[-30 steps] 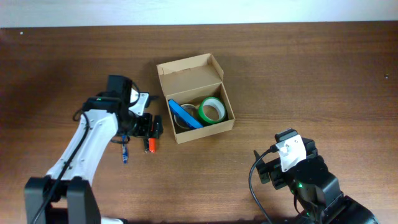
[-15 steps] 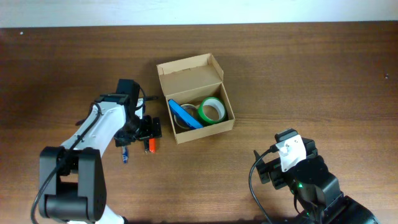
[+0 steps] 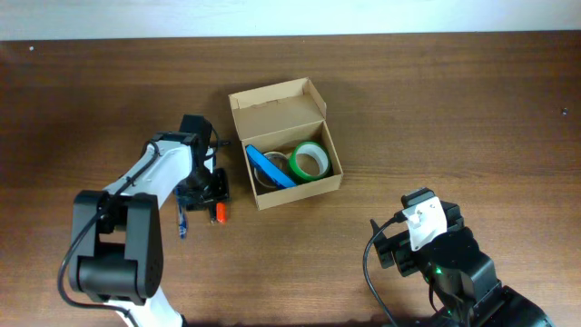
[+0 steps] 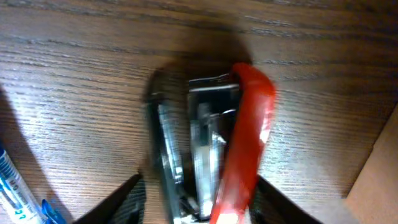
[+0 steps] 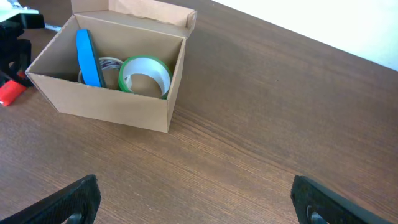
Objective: Pack container
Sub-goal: 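Move left gripper to the red stapler and grasp it, then lift the red stapler into the box and release it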
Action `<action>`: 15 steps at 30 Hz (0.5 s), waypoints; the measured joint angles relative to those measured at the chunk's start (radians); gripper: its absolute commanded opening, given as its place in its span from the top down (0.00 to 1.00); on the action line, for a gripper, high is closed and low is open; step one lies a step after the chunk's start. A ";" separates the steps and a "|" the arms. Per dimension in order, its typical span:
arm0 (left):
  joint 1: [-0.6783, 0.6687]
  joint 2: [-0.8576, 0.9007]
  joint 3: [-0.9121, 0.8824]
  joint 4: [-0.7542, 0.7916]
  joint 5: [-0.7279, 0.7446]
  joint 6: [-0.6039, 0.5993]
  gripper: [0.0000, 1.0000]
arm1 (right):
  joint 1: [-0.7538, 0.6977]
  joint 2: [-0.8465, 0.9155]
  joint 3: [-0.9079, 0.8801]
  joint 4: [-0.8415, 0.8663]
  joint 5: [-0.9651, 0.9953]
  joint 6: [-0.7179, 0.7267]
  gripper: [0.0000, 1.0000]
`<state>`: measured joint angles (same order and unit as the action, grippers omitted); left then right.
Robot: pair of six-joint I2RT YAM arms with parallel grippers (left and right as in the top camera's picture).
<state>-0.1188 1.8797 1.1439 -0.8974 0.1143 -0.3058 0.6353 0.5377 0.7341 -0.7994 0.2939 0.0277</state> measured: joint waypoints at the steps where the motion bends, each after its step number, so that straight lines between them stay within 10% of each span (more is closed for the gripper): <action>1: 0.000 0.001 0.000 0.000 0.001 -0.003 0.65 | 0.000 0.000 0.000 0.000 0.000 0.000 0.01; 15: 0.000 -0.022 0.003 0.032 0.000 -0.036 0.82 | 0.000 0.000 0.000 0.000 0.000 0.000 0.01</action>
<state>-0.1188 1.8576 1.1465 -0.8650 0.1143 -0.3416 0.6353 0.5373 0.7341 -0.7994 0.2939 0.0277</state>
